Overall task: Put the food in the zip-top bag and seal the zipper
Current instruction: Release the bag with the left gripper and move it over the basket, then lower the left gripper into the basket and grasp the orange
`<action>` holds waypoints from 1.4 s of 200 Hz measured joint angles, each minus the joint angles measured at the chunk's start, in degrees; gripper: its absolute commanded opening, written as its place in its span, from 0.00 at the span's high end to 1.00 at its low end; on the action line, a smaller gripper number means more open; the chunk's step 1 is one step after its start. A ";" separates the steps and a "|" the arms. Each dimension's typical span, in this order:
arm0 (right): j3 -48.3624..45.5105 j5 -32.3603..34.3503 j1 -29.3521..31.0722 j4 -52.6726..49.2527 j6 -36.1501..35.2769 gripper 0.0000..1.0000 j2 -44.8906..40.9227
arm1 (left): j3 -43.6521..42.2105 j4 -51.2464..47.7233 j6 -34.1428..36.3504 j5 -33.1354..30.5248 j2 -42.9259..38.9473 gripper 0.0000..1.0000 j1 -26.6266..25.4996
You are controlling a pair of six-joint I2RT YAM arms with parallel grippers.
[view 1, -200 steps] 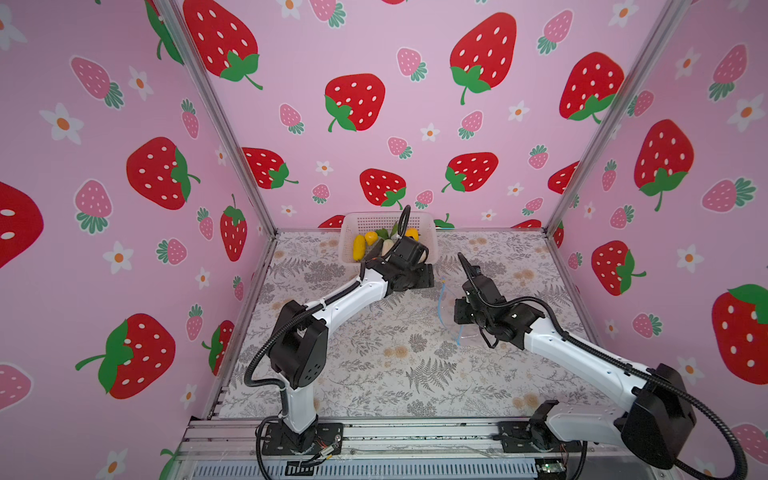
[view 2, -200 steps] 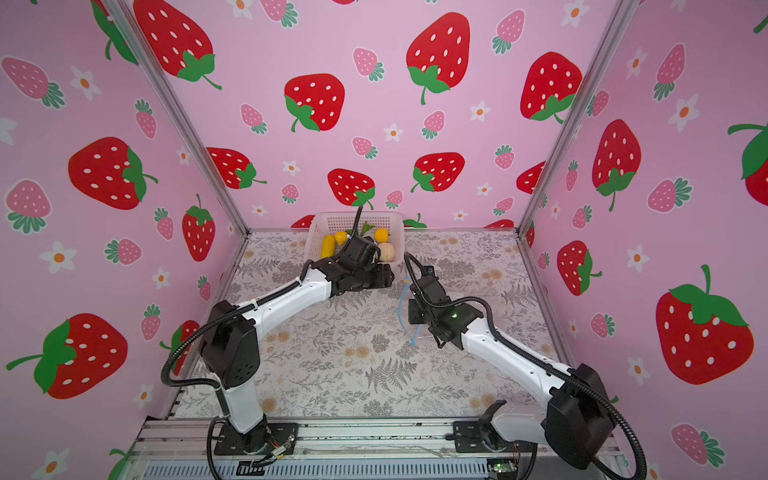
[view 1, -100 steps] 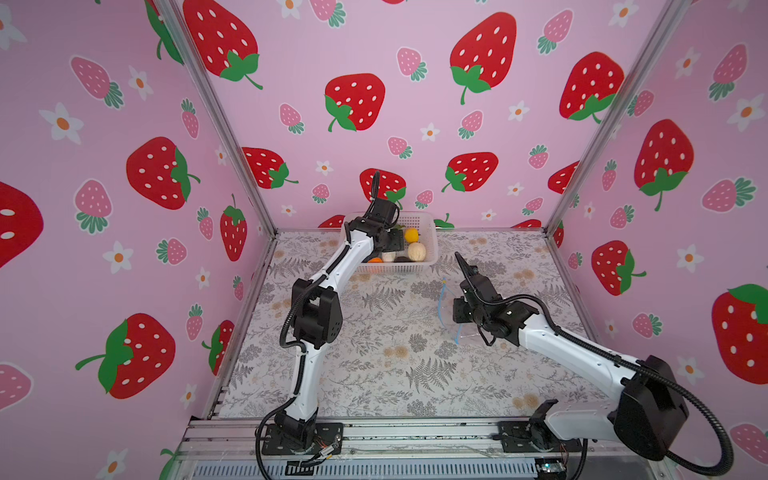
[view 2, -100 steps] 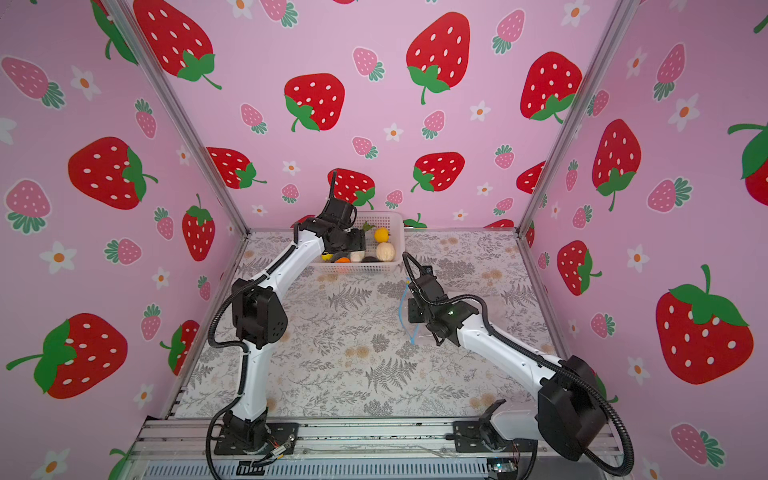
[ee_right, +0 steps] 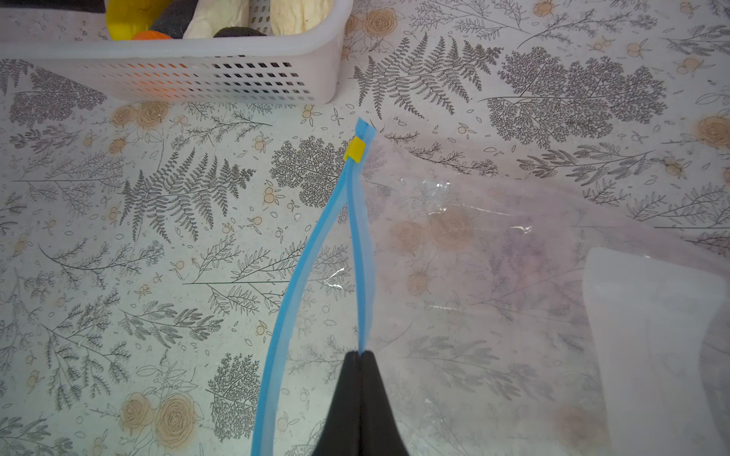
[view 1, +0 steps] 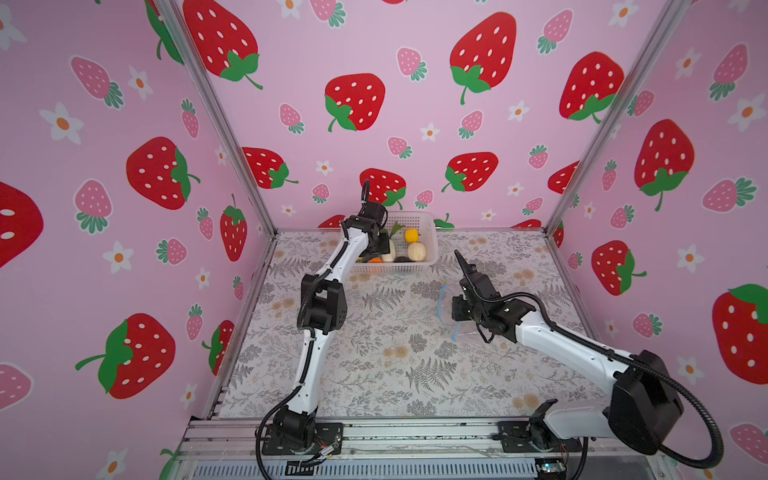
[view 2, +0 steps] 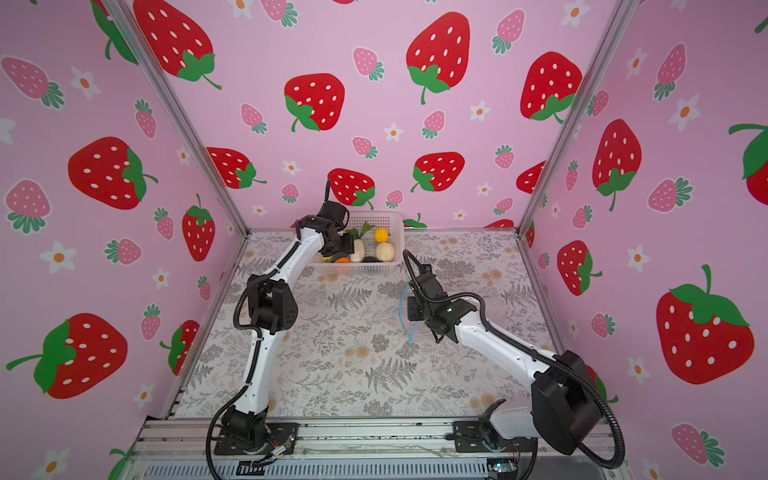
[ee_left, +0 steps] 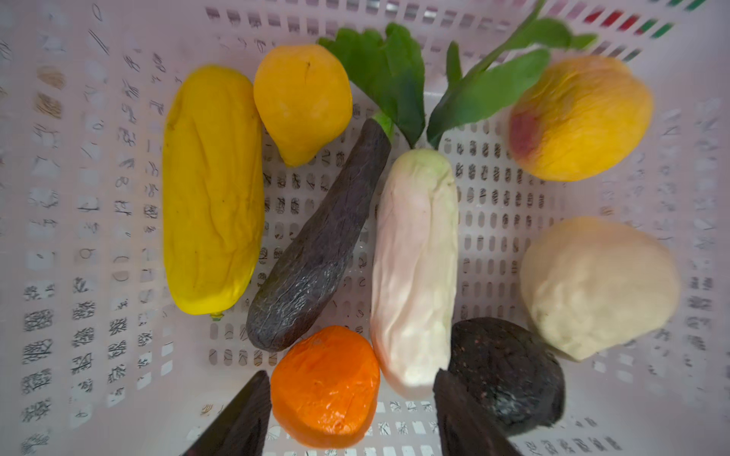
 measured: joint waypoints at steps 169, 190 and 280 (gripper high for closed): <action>1.16 -0.61 -0.42 0.48 -0.37 1.00 2.51 | -4.33 -1.09 0.48 0.81 0.85 0.40 1.01; 1.84 -0.74 -0.52 0.57 -0.39 1.00 2.84 | -6.80 -0.72 0.70 0.83 -0.70 0.35 1.09; 2.12 -0.98 -0.74 0.63 -0.44 1.00 3.06 | -8.50 -2.25 1.75 1.03 -1.75 0.36 1.38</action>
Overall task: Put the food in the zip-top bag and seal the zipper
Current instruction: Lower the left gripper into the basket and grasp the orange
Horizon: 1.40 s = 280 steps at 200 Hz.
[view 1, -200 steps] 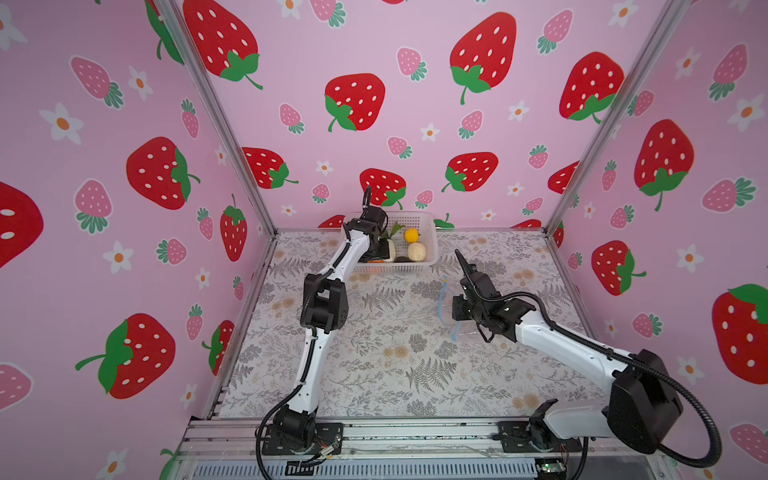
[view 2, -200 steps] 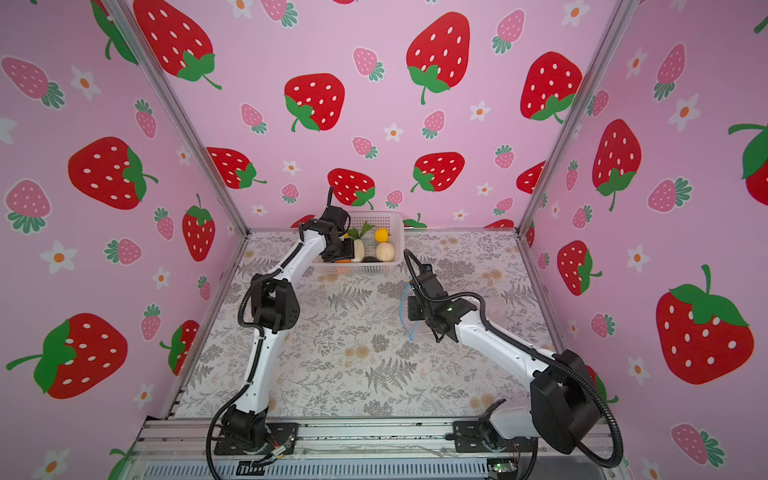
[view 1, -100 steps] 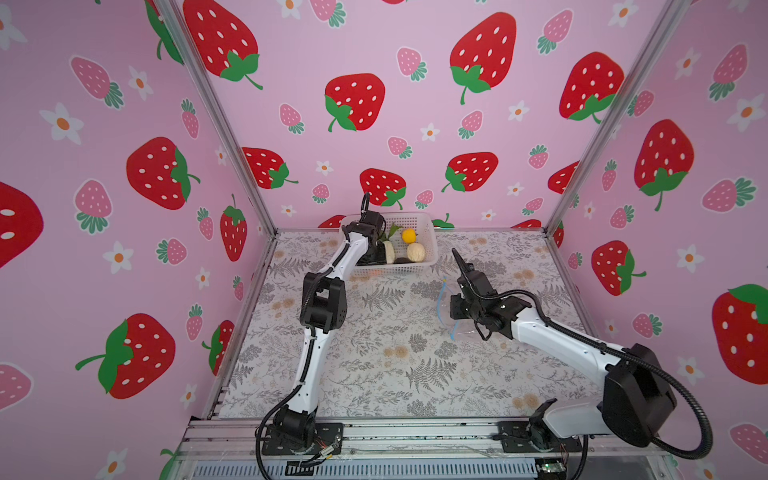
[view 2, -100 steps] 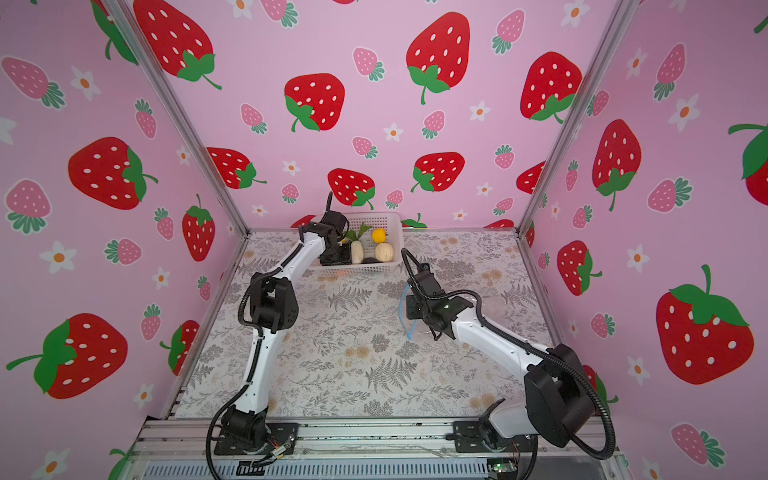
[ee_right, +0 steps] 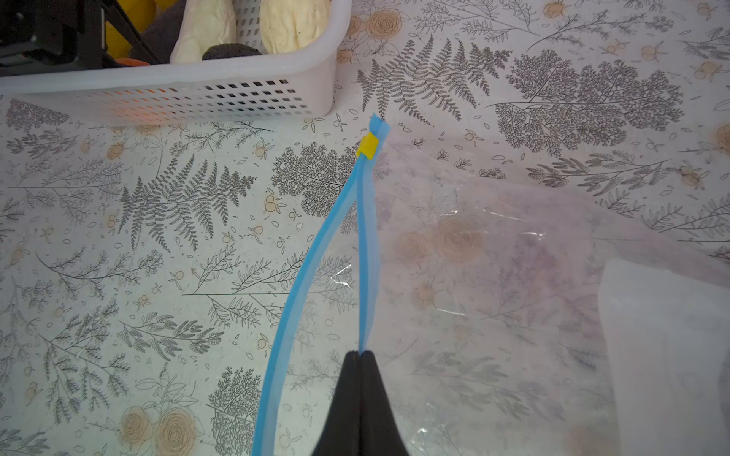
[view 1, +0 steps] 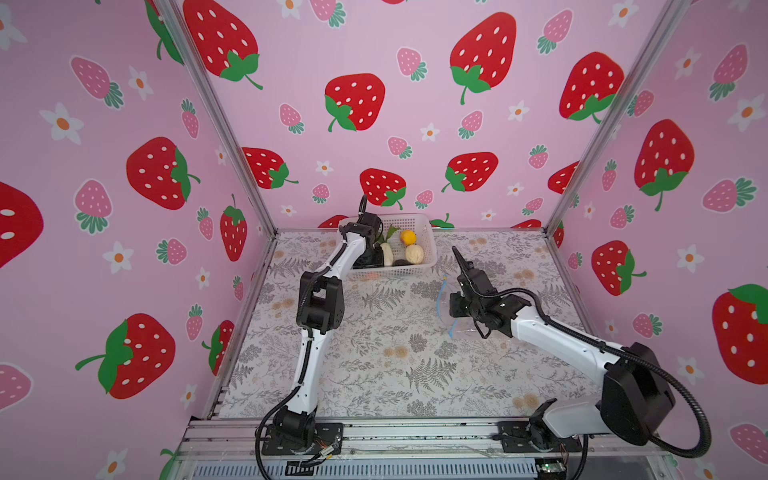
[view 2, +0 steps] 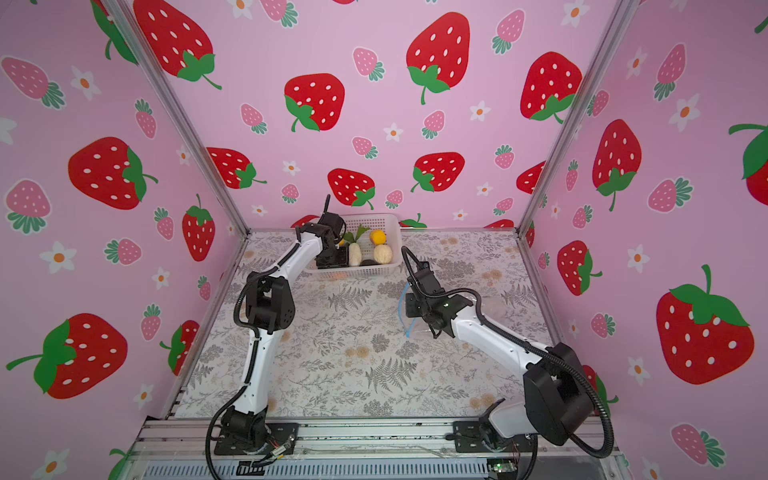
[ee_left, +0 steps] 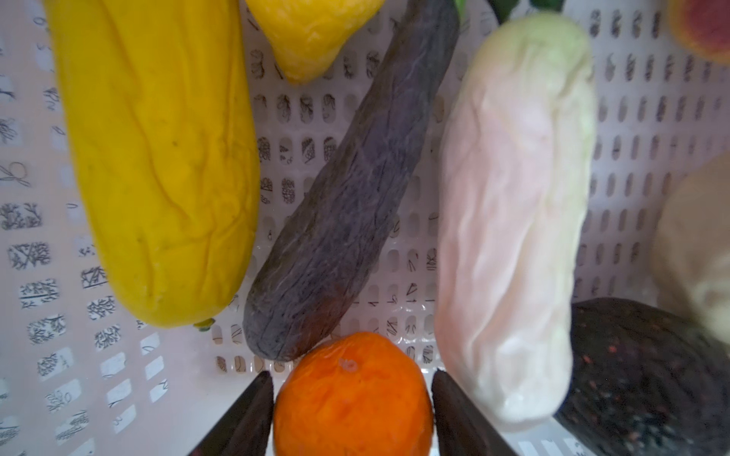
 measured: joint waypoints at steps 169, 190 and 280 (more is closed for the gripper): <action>0.55 -0.26 -0.02 0.44 -0.11 1.00 0.00 | -3.74 1.18 -3.02 3.23 -6.75 0.51 1.29; 0.55 -0.48 -0.02 0.46 -0.09 1.00 0.00 | -3.96 1.99 -3.50 3.58 -8.70 0.53 1.46; 0.63 -1.88 -0.02 1.18 -0.04 1.00 0.00 | -13.40 7.39 -7.82 8.61 -16.09 0.59 2.58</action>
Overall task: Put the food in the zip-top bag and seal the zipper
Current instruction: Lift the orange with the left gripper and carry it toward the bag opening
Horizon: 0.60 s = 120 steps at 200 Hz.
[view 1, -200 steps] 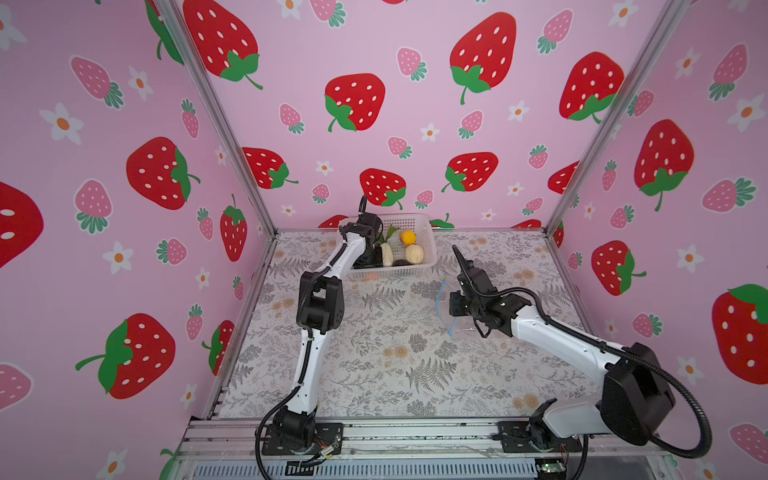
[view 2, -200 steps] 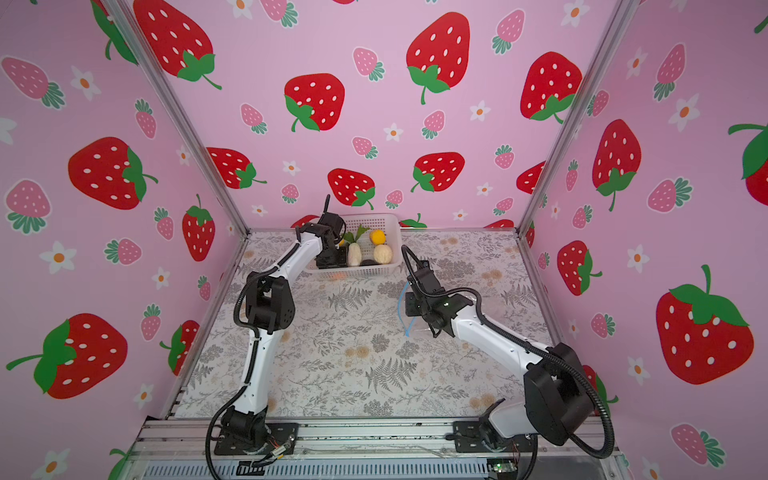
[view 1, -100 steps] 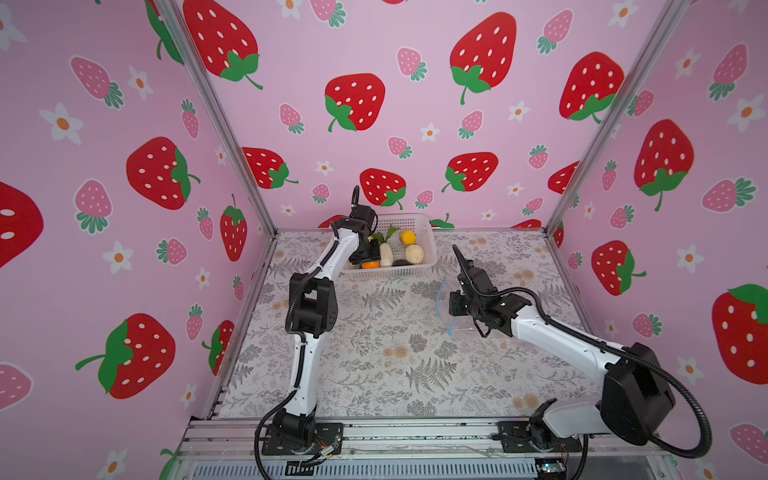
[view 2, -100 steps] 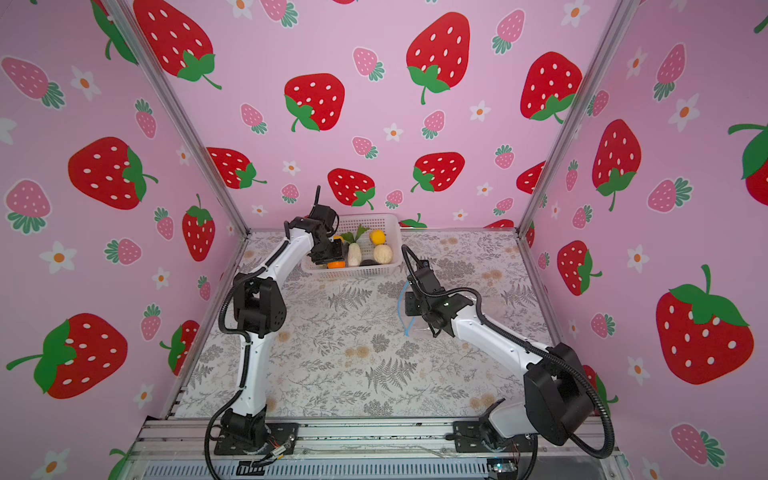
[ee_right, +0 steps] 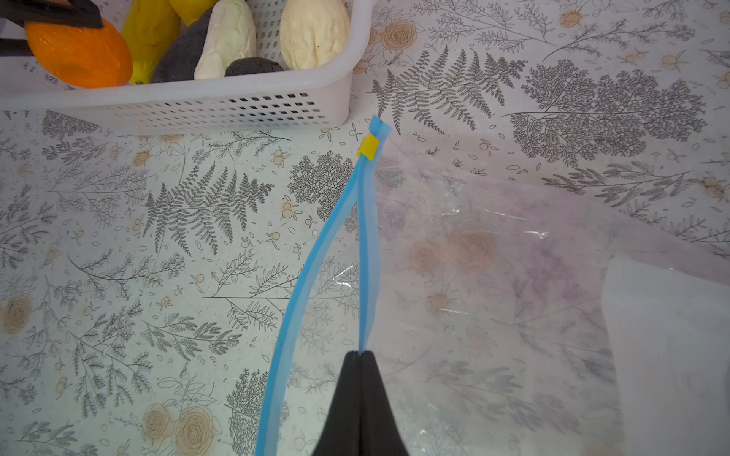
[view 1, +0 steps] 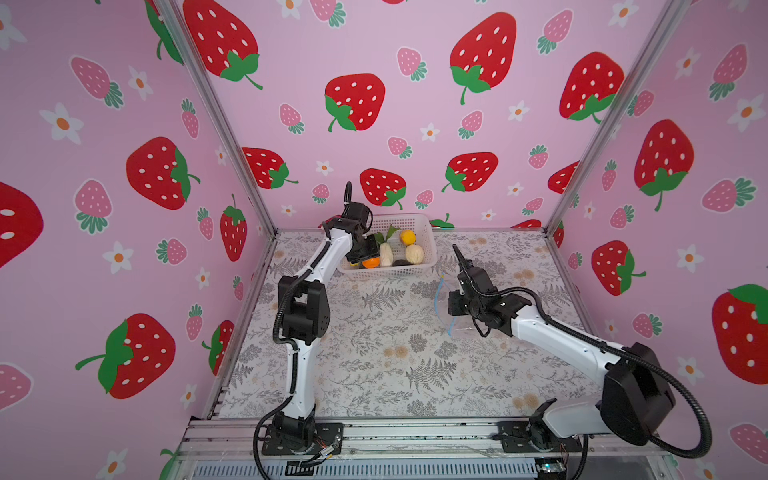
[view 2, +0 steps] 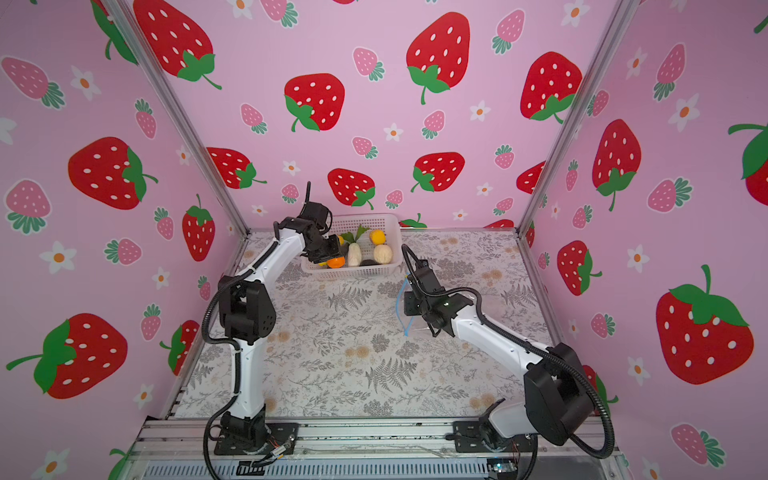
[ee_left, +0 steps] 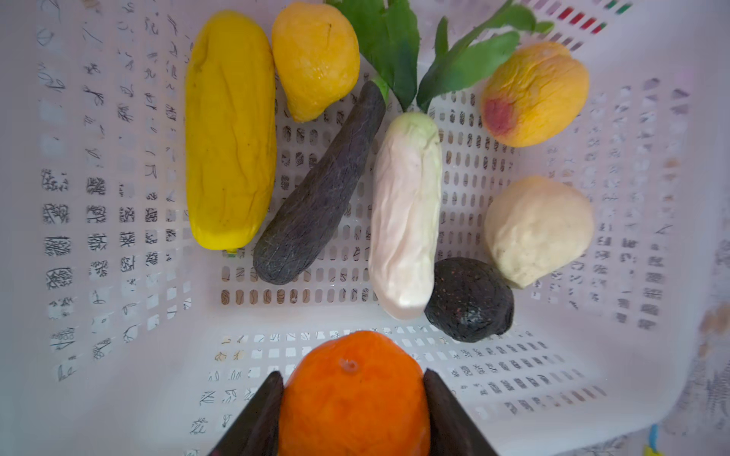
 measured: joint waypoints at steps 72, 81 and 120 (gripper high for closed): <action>0.72 -0.74 0.00 0.24 0.59 1.00 -0.02 | -8.44 7.93 -6.73 9.60 -10.73 0.62 1.95; 0.76 -0.79 0.00 0.39 0.79 1.00 -0.02 | -11.06 9.68 -7.72 10.73 -12.98 0.64 1.40; 0.76 -1.57 -0.02 0.61 1.86 1.00 -0.17 | -24.63 18.82 -15.43 16.20 -20.68 0.65 -3.82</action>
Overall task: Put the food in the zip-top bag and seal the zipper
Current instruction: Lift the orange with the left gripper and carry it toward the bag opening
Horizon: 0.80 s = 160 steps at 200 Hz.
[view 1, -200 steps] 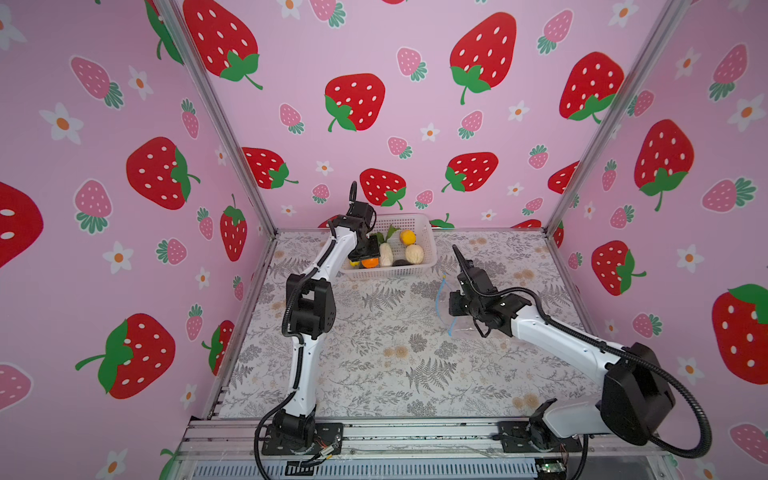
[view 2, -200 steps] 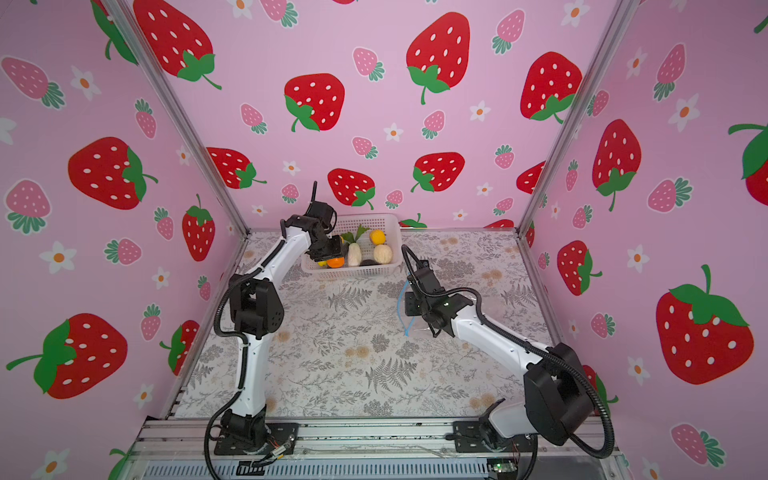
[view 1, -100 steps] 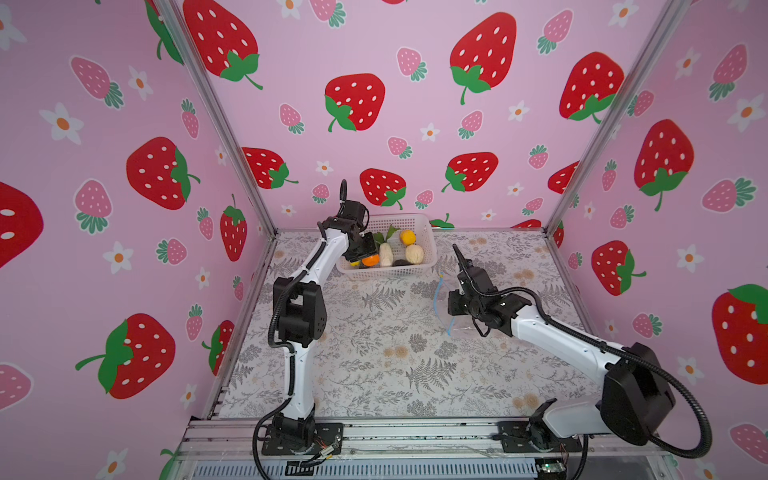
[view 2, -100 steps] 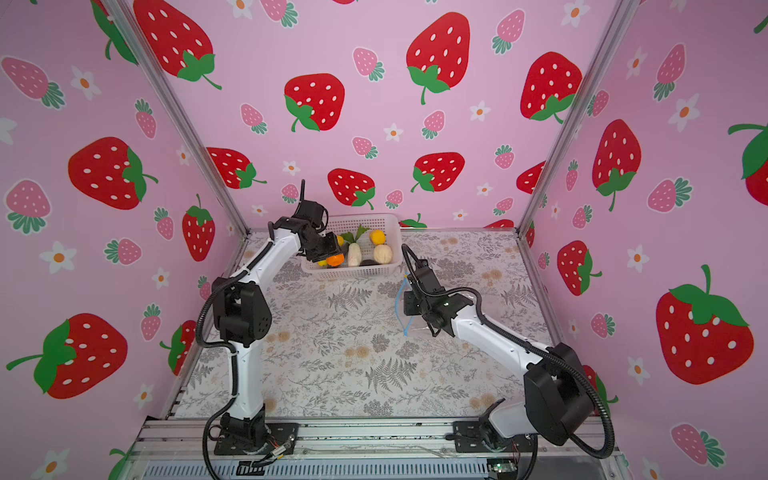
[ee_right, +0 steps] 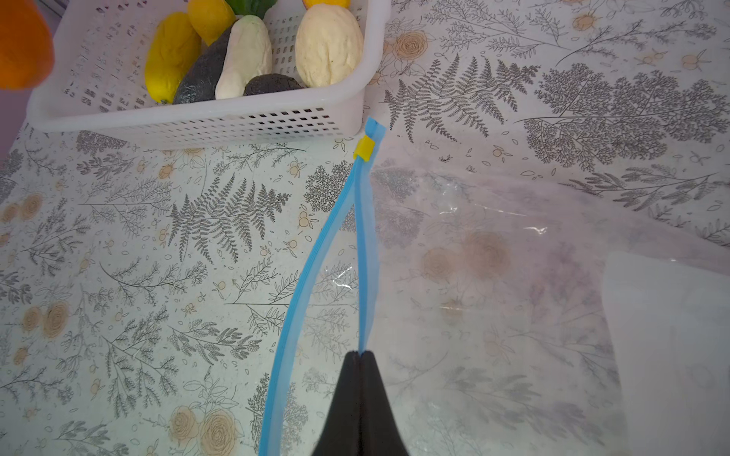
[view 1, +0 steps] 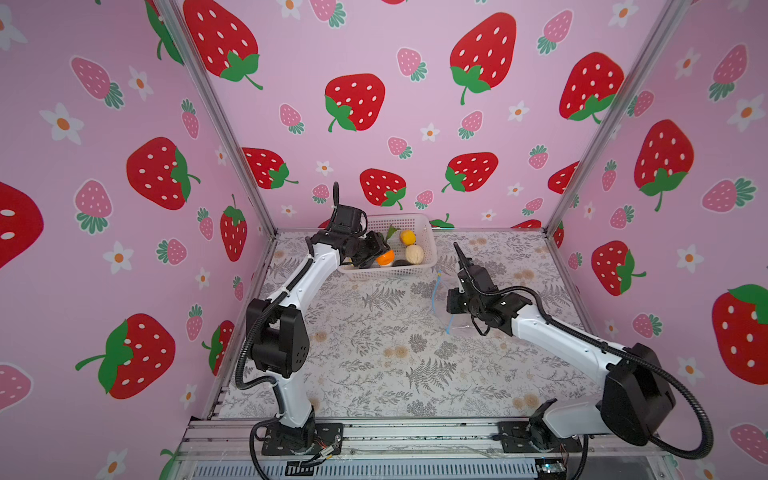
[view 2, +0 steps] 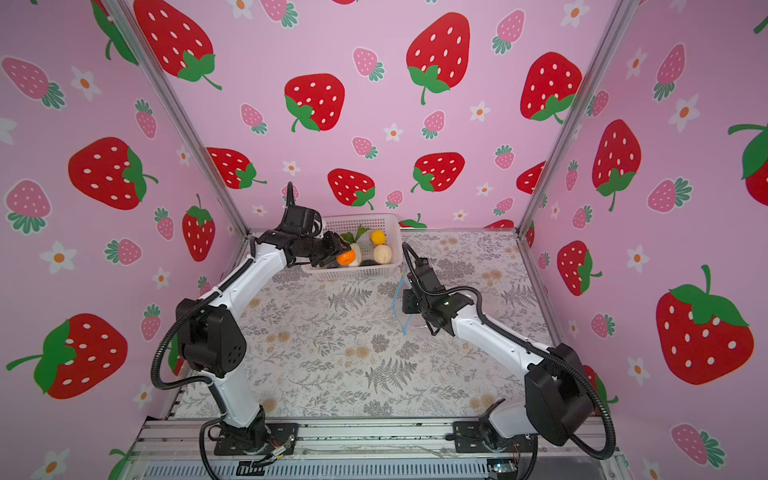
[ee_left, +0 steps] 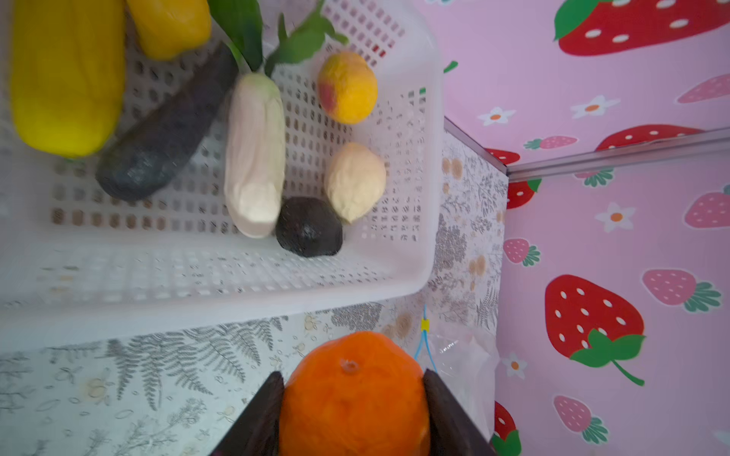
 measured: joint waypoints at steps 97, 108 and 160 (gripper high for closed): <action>0.00 -1.51 -0.63 2.16 3.10 1.00 -3.54 | -5.35 13.81 -11.76 5.73 0.63 0.69 -13.16; 0.00 -1.60 -0.66 2.23 3.37 1.00 -3.72 | -5.35 14.51 -12.17 5.70 0.92 0.69 -13.62; 0.00 -1.90 -1.05 2.47 4.13 1.00 -5.03 | -7.37 16.31 -12.85 5.99 2.56 0.69 -14.73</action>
